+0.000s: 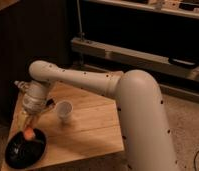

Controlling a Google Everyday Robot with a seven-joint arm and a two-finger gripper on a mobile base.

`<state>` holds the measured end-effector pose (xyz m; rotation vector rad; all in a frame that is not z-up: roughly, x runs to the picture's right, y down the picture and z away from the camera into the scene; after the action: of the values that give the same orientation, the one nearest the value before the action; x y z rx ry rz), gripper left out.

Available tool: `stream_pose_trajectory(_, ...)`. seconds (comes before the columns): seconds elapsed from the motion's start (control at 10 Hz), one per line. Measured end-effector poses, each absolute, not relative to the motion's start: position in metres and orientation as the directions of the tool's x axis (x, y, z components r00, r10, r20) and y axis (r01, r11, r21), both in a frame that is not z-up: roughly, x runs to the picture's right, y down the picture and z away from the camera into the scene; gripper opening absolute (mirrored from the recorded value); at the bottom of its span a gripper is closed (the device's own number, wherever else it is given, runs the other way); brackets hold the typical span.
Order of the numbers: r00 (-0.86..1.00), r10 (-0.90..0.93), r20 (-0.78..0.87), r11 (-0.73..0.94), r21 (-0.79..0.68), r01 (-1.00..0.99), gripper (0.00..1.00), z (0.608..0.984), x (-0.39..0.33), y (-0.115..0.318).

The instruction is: Place the pepper in the ceramic bowl

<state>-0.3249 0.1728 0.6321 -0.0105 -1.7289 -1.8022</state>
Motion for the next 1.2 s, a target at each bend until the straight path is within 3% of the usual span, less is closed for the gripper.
stream_pose_trajectory(0.4,-0.806,-0.401,0.434,0.096,0.895,0.435,0.23,0.642,-0.332,0.199)
stream_pose_trajectory(0.9,-0.800,-0.371,0.473,0.081,0.874,0.479,0.74,0.653,-0.338,0.214)
stream_pose_trajectory(1.0,-0.797,-0.367,0.480,0.080,0.870,0.487,0.80,0.658,-0.340,0.217)
stream_pose_trajectory(1.2,-0.797,-0.359,0.486,0.078,0.866,0.494,0.80,0.665,-0.344,0.222)
